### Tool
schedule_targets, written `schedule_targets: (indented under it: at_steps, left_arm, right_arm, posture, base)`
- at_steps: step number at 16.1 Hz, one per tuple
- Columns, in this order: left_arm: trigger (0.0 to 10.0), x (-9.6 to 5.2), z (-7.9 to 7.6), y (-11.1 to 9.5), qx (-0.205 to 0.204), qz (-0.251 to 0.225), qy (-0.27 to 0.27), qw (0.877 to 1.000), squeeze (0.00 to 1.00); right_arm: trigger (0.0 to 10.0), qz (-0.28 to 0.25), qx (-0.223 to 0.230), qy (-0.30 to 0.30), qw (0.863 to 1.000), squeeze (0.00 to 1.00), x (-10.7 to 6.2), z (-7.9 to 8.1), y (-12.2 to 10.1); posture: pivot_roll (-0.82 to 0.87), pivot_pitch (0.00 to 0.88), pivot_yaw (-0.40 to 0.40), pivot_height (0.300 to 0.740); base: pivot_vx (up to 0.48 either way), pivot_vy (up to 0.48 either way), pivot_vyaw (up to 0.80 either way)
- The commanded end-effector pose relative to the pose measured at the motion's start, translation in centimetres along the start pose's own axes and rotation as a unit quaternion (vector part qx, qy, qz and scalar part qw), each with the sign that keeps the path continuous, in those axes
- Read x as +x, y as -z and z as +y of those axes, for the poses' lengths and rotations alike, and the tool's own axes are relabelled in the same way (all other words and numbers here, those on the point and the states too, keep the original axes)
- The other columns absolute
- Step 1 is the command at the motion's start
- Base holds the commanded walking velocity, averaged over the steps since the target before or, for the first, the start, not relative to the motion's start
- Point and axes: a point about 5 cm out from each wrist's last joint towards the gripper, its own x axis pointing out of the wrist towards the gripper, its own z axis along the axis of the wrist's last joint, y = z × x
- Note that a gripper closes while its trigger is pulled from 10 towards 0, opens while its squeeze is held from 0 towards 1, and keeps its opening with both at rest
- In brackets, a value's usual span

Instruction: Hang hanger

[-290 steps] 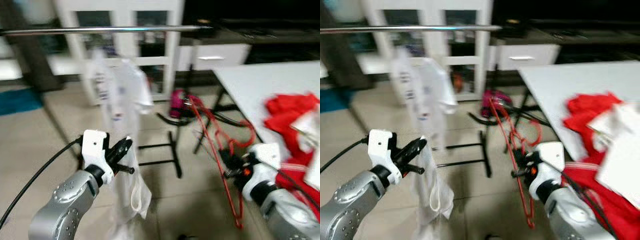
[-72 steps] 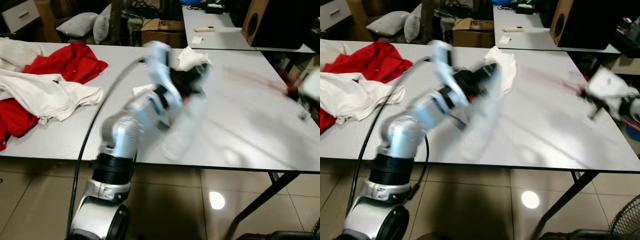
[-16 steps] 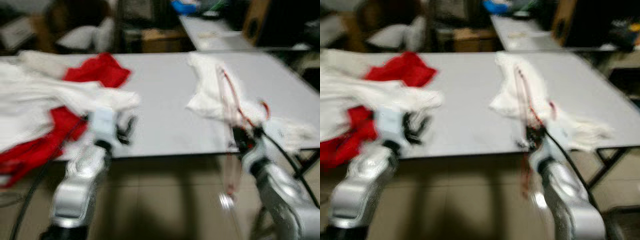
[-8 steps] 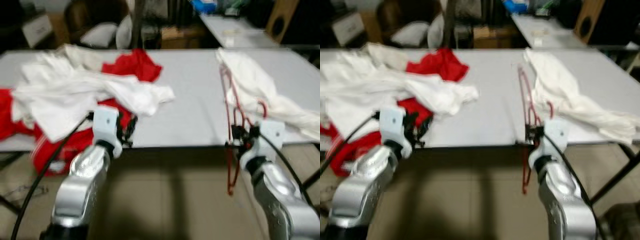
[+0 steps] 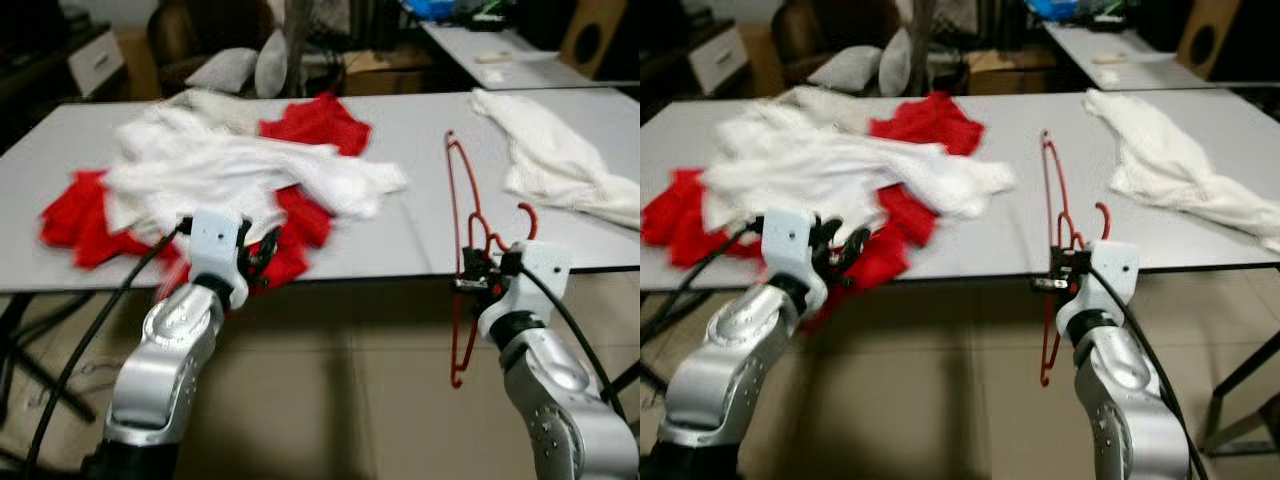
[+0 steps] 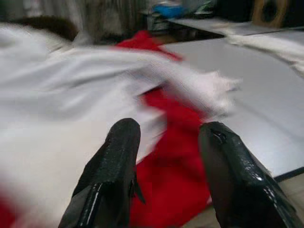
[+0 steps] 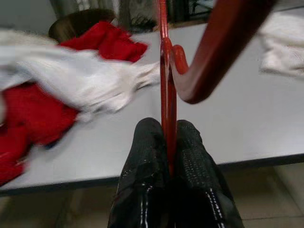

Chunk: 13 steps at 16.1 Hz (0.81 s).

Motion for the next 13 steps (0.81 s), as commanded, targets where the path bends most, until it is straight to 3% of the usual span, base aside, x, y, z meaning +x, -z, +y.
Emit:
schedule_targets:
  at_steps: [1,3,7,13]
  left_arm:
    - [10.0,-0.29,0.42,0.31,-0.003,0.013,-0.011,1.000,0.00]
    - [10.0,-0.33,0.32,0.17,-0.016,0.009,-0.006,1.000,0.00]
    - [10.0,-0.67,0.10,0.32,0.003,-0.003,0.003,1.000,0.00]
    - [10.0,-1.21,0.57,0.47,-0.002,-0.019,0.004,1.000,0.00]
  right_arm:
    - [10.0,-0.014,0.004,-0.014,1.000,0.00,-0.07,0.55,-0.40]
    - [10.0,-0.014,0.004,-0.011,1.000,0.00,0.01,0.53,-0.29]
    - [10.0,-0.010,-0.012,-0.037,0.999,0.00,0.09,1.07,-0.12]
    - [10.0,-0.008,-0.027,-0.064,0.998,0.00,-0.09,1.37,0.16]
  posture:
    - [0.05,0.000,0.029,0.740]
    - [0.06,0.000,0.032,0.740]
    - [0.05,0.000,0.024,0.740]
    - [0.04,0.000,0.022,0.740]
  base:
    - [0.000,0.000,0.00]
    - [0.000,0.000,0.00]
    - [0.000,0.000,0.00]
    - [0.047,0.000,0.00]
